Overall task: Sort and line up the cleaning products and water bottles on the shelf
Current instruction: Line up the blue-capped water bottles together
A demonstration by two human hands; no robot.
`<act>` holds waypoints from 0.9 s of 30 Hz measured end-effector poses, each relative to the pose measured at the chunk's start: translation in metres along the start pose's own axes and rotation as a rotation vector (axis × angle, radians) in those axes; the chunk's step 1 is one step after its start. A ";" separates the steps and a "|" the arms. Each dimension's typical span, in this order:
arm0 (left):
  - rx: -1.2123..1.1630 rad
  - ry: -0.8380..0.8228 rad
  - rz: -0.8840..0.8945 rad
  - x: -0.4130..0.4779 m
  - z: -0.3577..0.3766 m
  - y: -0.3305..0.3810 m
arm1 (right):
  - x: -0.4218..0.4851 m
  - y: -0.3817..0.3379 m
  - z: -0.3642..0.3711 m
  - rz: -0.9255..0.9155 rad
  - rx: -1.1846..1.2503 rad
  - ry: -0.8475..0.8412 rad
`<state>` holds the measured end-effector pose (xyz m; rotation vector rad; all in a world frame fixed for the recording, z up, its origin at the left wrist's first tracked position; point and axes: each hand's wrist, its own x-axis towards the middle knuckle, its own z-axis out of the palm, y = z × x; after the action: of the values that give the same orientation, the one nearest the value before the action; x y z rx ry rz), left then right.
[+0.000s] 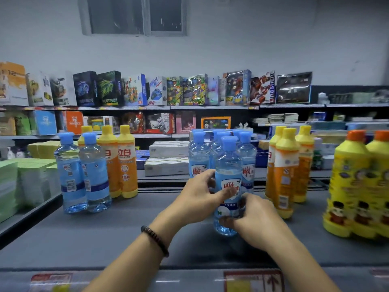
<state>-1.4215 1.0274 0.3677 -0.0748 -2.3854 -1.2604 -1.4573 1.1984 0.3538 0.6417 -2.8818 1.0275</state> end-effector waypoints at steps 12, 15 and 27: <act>0.087 -0.030 0.008 0.028 0.053 0.020 | 0.007 0.038 -0.018 0.110 0.027 0.128; 0.165 0.005 -0.006 0.028 0.055 0.022 | 0.011 0.042 -0.017 0.113 0.008 0.166; 0.193 0.002 -0.080 0.027 0.059 0.028 | 0.012 0.042 -0.013 0.128 0.011 0.177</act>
<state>-1.4597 1.0867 0.3716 0.0818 -2.5179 -1.0571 -1.4859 1.2315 0.3406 0.3510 -2.7942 1.0559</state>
